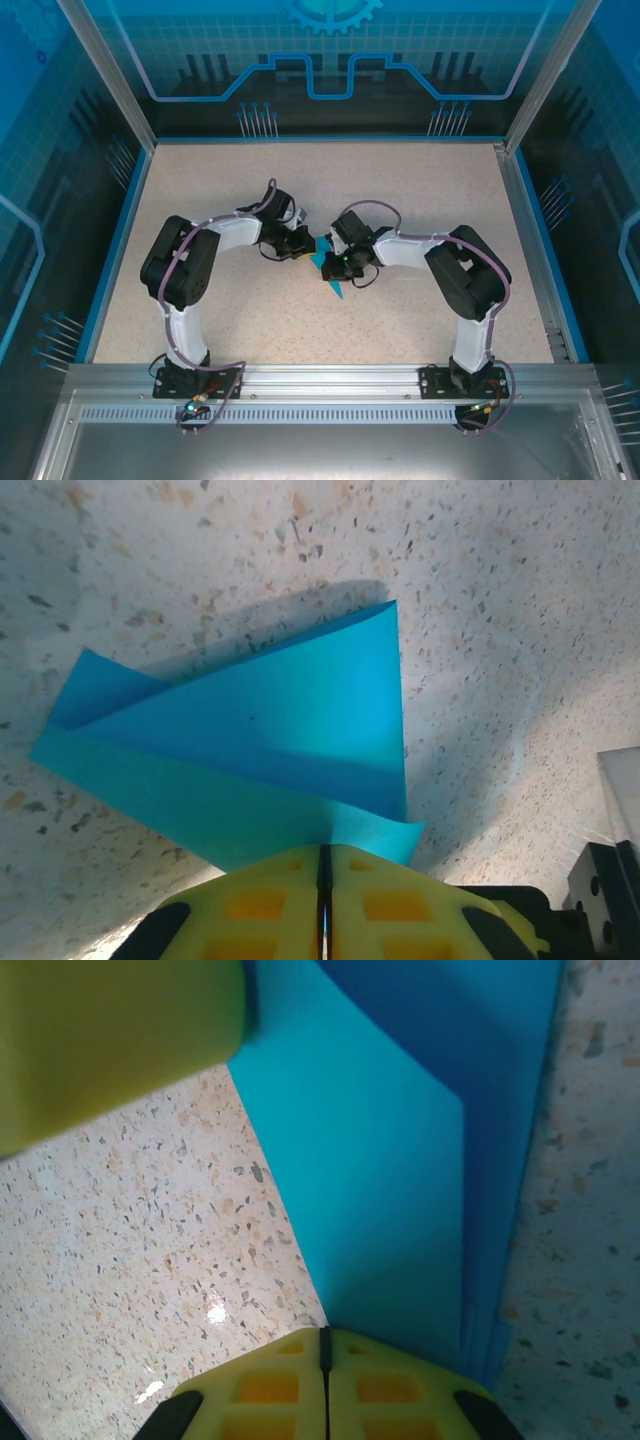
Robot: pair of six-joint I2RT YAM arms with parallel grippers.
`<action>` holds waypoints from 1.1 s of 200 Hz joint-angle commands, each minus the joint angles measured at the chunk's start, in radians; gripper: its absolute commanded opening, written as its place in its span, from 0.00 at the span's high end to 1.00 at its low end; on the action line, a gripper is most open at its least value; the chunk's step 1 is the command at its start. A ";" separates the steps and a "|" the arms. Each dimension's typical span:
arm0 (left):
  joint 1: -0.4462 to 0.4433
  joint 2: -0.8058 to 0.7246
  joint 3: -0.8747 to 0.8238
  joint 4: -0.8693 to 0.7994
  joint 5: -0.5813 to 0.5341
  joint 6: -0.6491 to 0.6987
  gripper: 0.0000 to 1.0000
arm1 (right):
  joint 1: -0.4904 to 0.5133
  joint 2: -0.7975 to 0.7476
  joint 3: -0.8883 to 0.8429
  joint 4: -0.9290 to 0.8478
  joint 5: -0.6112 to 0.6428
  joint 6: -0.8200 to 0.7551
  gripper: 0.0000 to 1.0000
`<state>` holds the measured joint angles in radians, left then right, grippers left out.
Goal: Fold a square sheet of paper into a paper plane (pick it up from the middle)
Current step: Fold the wing for the fifth time at the center of the table.
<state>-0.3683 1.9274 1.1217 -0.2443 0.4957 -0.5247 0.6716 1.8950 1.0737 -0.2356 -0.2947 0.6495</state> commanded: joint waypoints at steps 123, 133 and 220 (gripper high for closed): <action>-0.013 0.100 0.051 -0.072 -0.059 0.003 0.90 | -0.006 0.038 0.049 -0.023 0.051 0.024 0.95; -0.013 0.102 0.054 -0.085 -0.072 0.003 0.90 | -0.006 0.034 0.040 -0.023 0.047 0.023 0.95; -0.013 0.117 0.065 -0.157 -0.180 -0.005 0.92 | -0.008 -0.100 -0.301 0.090 -0.055 -0.033 0.97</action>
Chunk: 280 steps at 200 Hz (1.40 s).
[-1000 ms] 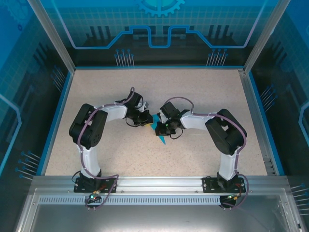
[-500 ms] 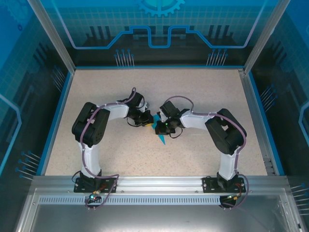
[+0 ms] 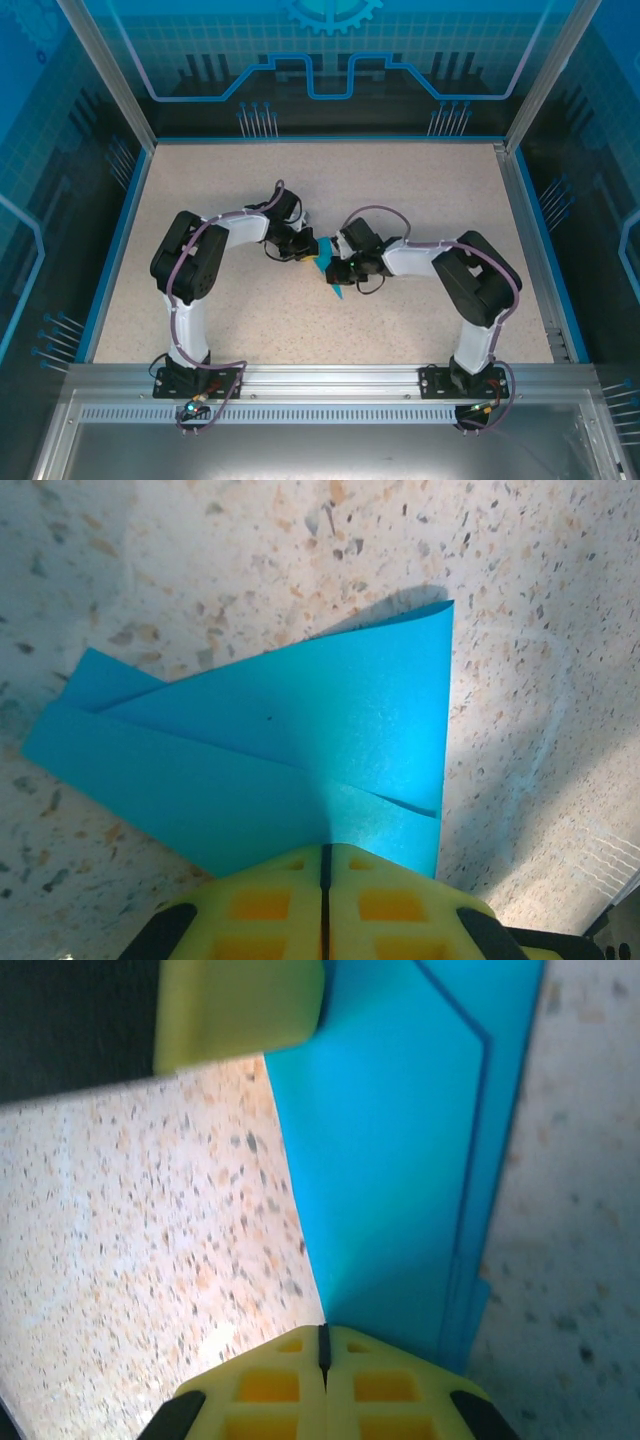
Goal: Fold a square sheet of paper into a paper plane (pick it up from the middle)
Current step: Fold the wing for the fifth time at the center of the table.
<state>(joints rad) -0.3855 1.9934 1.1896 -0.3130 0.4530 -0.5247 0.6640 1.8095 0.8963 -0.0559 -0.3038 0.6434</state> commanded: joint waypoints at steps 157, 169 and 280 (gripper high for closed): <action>0.005 0.062 0.014 -0.102 -0.149 -0.011 0.92 | 0.016 -0.204 -0.348 -0.079 -0.031 -0.001 0.97; 0.004 0.062 0.019 -0.102 -0.142 -0.009 0.92 | 0.016 -0.218 -0.339 -0.089 -0.026 -0.005 0.97; -0.017 -0.140 0.075 -0.063 -0.050 -0.050 0.70 | 0.012 -0.389 -0.161 -0.122 0.204 0.023 0.54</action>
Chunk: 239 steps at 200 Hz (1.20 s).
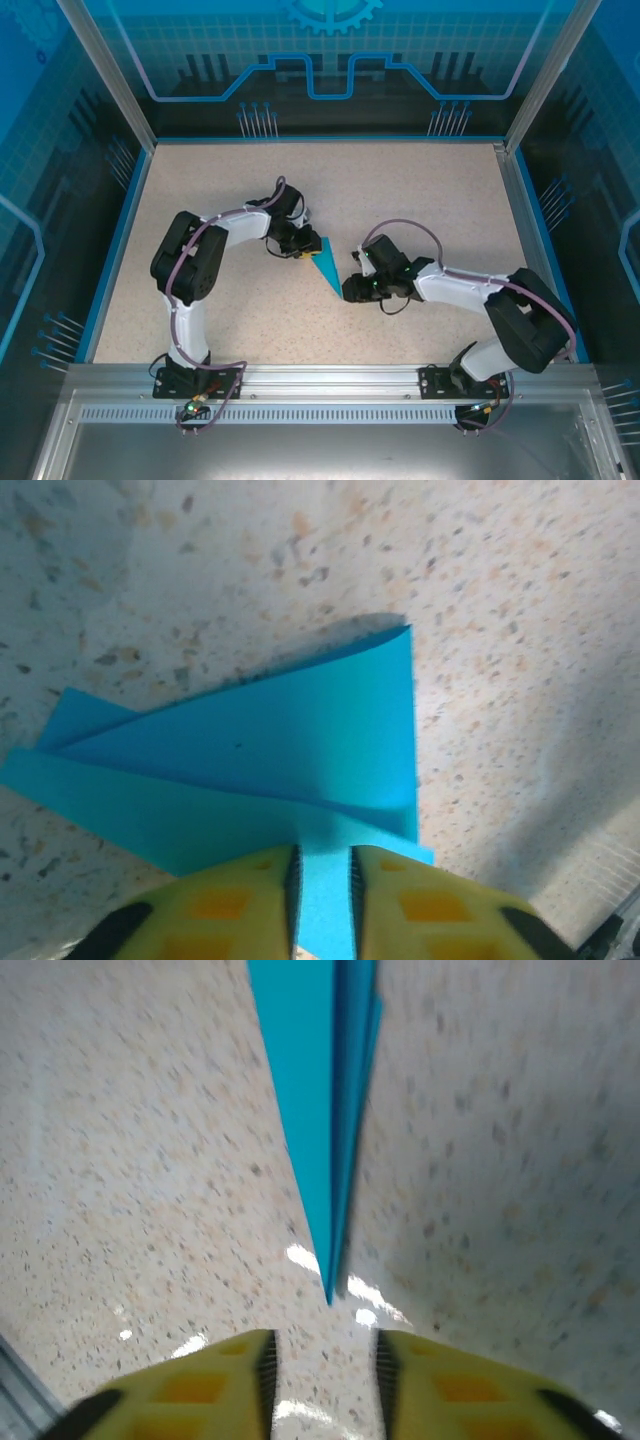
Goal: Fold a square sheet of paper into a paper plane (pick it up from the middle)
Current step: Fold the wing for the fifth time at the center of the table, then turn over a paper plane at the center of the table.
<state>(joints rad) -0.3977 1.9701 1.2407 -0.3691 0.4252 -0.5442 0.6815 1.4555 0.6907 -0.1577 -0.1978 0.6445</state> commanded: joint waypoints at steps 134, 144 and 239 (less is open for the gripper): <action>-0.250 -0.023 0.196 -0.341 -0.475 -0.136 0.38 | -0.201 -0.076 -0.045 -0.006 0.291 0.178 0.02; -0.252 0.008 0.225 -0.356 -0.475 -0.134 0.38 | -0.205 -0.082 -0.053 -0.012 0.292 0.176 0.02; -0.260 0.023 0.244 -0.433 -0.532 -0.112 0.48 | -0.221 -0.082 -0.031 -0.080 0.336 0.185 0.02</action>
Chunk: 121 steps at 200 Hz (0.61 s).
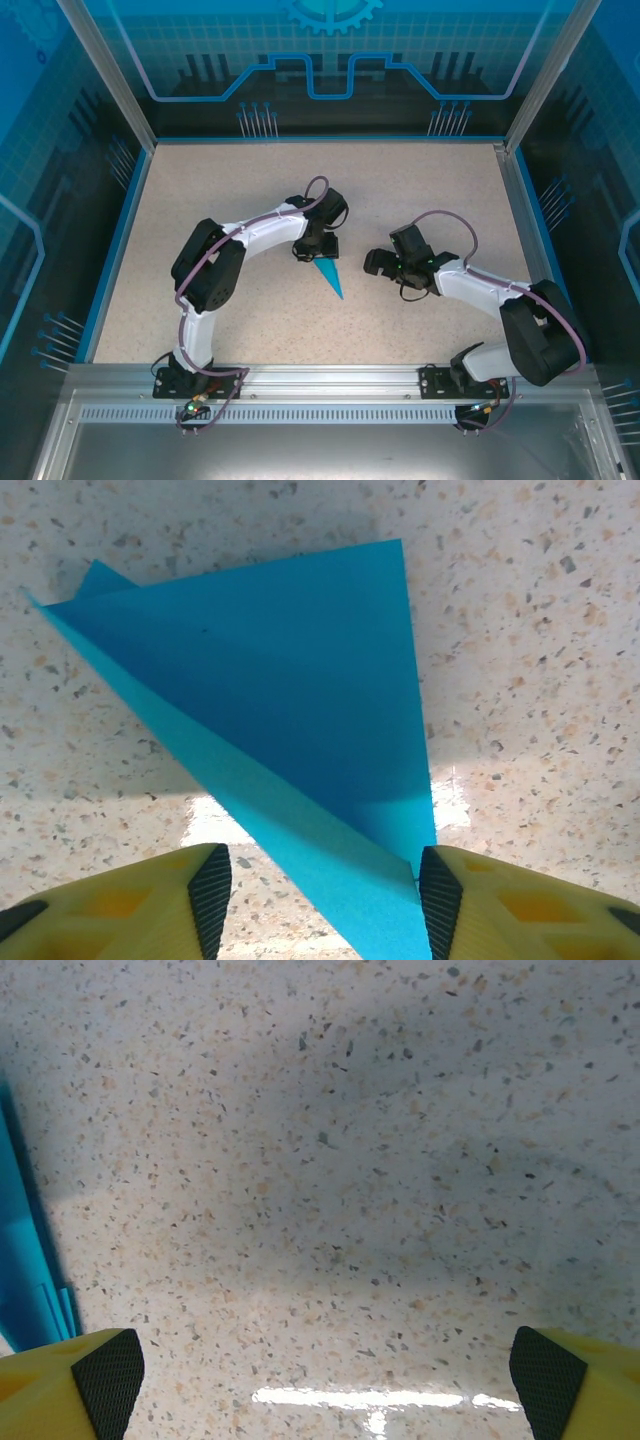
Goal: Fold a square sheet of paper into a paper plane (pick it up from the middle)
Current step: Turn over a paper plane at the center of the table.
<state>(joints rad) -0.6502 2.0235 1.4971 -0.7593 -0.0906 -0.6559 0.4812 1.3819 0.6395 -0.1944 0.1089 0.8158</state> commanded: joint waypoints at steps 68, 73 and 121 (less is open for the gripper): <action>-0.007 -0.103 -0.082 -0.001 0.034 -0.033 0.58 | -0.020 0.012 0.021 -0.039 0.005 0.035 0.02; -0.007 -0.108 -0.090 0.005 0.034 -0.037 0.59 | -0.020 0.013 0.020 -0.039 0.003 0.036 0.03; -0.007 -0.118 -0.144 0.047 0.048 -0.066 0.69 | -0.020 0.019 0.025 -0.046 -0.002 0.040 0.02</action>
<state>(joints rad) -0.6502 1.9305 1.3815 -0.7330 -0.0650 -0.6914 0.4767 1.3876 0.6415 -0.2131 0.1143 0.8387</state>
